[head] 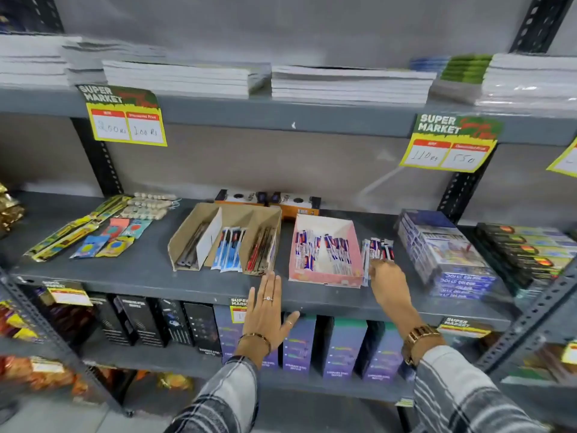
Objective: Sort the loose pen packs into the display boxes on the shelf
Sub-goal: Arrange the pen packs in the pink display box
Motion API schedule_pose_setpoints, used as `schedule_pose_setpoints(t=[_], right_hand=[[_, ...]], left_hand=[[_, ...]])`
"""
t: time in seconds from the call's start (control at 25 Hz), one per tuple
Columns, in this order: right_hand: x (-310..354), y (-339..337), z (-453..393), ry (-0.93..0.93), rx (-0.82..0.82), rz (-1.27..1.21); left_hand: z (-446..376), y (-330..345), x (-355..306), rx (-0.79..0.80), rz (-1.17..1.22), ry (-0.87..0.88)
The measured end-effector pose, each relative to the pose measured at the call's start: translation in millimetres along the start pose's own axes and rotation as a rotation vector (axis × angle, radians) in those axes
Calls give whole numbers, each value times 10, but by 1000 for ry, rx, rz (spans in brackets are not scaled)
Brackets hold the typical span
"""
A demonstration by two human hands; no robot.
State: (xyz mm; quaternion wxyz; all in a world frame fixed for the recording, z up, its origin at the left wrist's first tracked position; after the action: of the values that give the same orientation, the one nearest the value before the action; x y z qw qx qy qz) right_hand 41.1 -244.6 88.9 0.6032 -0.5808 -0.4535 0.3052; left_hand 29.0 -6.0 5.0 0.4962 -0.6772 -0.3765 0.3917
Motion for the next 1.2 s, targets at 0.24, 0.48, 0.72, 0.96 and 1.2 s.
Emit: schedule_pose_setpoints(t=[0.24,0.48,0.72,0.96,1.2], right_hand=[[48,169,-279,94,138,-103],[57,185,-417,247,167,-147],[108,135,-462,256,143,-200],[83,107,-437,320,123,-329],[-100,72,-268,485,61,-660]], left_hand=[[14,186,88,-69,-24,9],[14,224,55,-124,-38,19],[5,230,54,-24,-9,10],[-4,203,49,77,-9,-32],[-36,143,-1,107,-74,-51]])
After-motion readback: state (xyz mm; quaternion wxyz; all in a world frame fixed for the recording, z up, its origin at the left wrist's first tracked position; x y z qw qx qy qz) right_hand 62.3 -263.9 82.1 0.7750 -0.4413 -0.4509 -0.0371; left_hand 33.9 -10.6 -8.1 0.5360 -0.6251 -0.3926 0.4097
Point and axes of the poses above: each hand's wrist, its own z-axis away from the middle knuckle, its own y-axis out of the palm, x = y × z, the point moved 3 cm from there along -z, towards the middle knuckle, and after that the axes turned 11 degrees about y, right-handed, at the moved point
